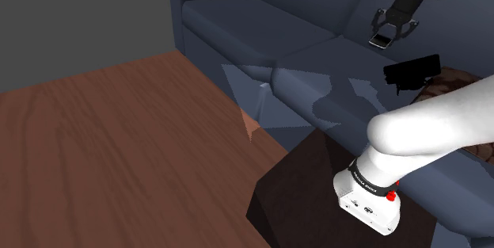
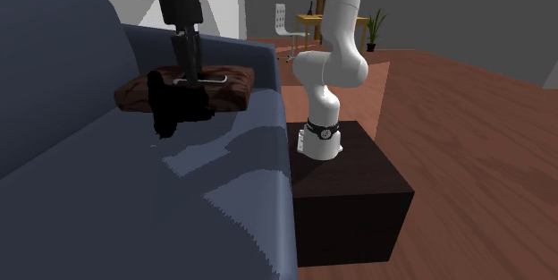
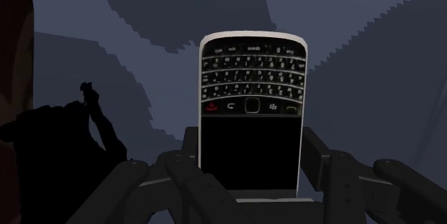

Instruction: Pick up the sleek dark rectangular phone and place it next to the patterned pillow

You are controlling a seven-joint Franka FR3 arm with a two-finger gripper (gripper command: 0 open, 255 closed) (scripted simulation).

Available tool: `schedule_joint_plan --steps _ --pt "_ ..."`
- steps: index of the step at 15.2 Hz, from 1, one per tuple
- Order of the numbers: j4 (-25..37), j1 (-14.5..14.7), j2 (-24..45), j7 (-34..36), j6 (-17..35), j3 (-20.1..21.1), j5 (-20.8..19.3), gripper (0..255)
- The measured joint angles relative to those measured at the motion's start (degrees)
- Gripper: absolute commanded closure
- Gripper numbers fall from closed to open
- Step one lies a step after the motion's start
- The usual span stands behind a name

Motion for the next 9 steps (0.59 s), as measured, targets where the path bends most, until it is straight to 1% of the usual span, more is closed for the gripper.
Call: schedule_joint_plan --steps 4,9 --pt "-3.0 -2.8 -4.5 -4.4 -1.2 -3.0 -2.8 255" --pt "-4.5 -5.8 -8.3 -9.4 -2.9 -6.5 -5.9 255"
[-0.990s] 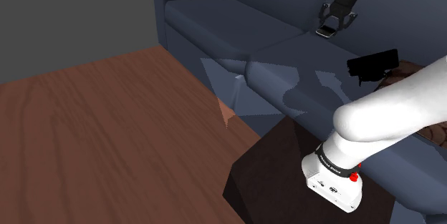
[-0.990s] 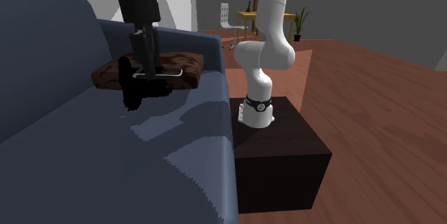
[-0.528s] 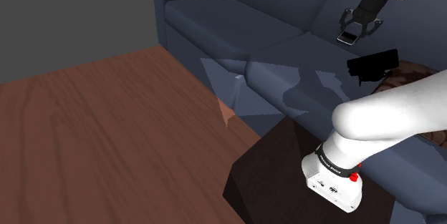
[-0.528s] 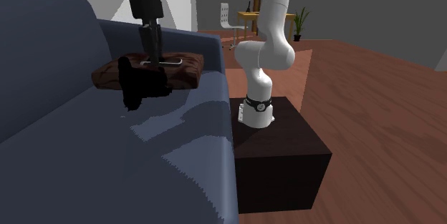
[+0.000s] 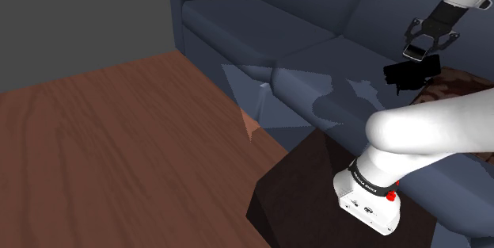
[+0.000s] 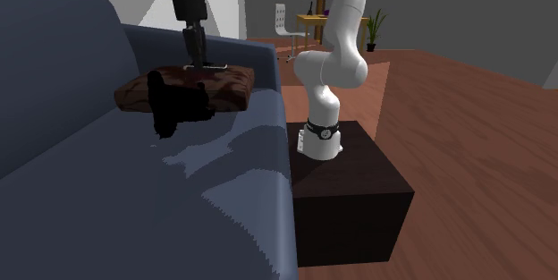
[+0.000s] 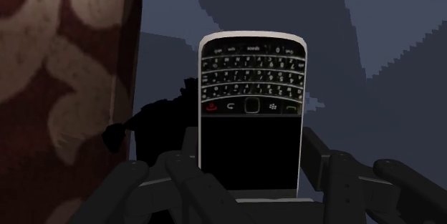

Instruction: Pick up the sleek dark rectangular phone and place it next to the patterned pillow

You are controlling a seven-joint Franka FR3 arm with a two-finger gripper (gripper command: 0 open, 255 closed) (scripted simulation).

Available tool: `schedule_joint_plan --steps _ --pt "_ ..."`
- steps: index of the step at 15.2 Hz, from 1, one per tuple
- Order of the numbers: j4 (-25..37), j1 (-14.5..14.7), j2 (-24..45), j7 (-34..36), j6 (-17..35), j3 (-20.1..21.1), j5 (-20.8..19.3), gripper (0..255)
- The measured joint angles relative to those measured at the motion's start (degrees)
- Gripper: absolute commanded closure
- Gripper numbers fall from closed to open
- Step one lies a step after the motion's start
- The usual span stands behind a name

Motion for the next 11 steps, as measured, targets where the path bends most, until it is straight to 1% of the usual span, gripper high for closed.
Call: schedule_joint_plan --steps 2,11 --pt "-1.3 -0.6 -0.7 -0.8 0.7 -0.7 -0.7 255" --pt "-7.4 -1.1 -0.2 -1.3 7.4 -2.3 -1.6 255"
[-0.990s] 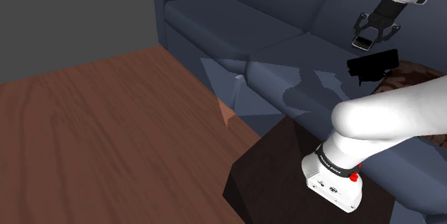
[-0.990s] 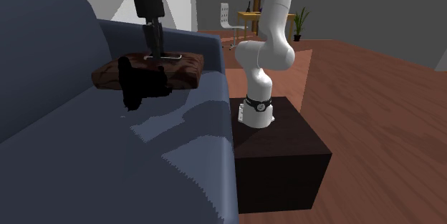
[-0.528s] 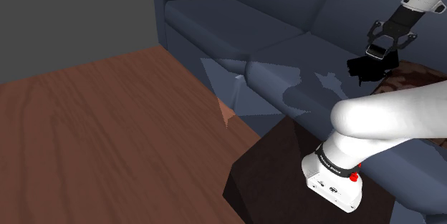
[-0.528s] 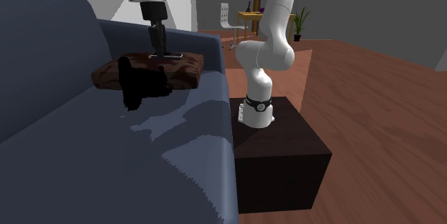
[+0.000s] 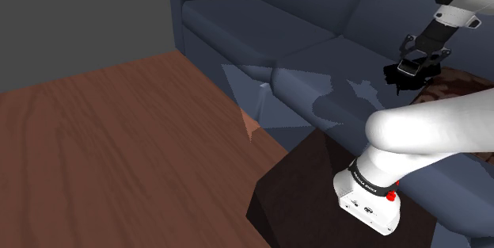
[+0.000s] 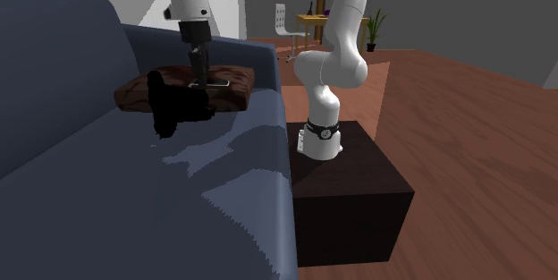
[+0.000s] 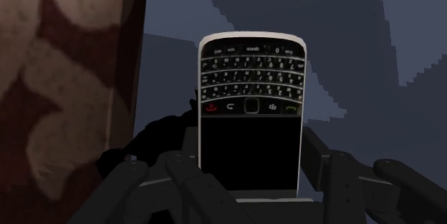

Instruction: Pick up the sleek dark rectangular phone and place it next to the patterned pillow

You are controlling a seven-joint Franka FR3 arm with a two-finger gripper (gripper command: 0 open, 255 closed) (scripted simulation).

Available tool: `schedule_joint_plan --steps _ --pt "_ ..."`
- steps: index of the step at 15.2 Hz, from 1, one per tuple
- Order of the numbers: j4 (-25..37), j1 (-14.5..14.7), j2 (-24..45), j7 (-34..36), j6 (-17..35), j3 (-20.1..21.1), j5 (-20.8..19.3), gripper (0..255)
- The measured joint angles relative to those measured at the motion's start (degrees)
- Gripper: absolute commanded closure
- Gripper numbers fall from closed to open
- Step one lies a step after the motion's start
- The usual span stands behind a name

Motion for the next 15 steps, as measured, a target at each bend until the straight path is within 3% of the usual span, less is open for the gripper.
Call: schedule_joint_plan --steps 15 --pt "-8.8 0.2 4.1 -0.9 12.8 -3.2 -0.6 255"
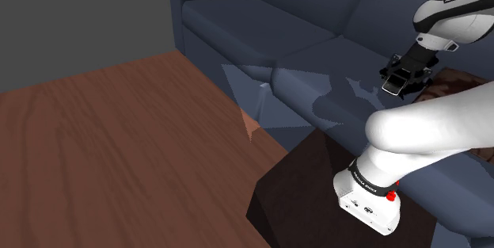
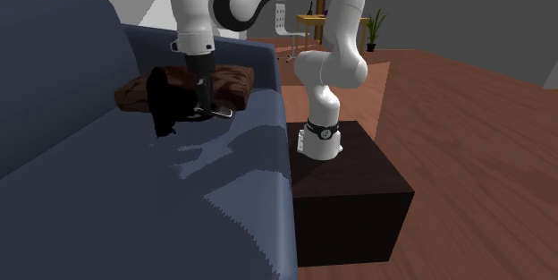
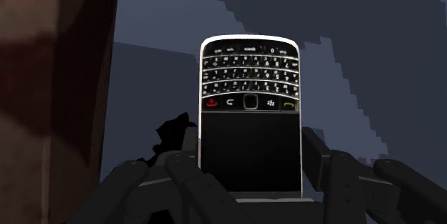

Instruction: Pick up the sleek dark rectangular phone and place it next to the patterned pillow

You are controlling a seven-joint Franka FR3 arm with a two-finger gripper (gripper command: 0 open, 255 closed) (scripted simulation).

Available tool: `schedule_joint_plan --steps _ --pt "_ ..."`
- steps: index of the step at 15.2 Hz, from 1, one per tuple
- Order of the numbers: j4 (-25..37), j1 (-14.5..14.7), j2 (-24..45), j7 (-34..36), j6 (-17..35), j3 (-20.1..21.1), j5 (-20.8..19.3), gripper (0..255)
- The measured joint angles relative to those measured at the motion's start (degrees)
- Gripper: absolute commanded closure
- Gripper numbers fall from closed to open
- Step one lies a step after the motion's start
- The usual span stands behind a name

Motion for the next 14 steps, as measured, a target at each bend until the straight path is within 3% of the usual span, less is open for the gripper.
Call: schedule_joint_plan --steps 10,14 --pt "-4.3 0.8 4.5 -1.2 8.9 -2.4 0.6 255" --pt "-4.5 1.0 5.5 -1.7 10.0 -2.9 0.8 255"
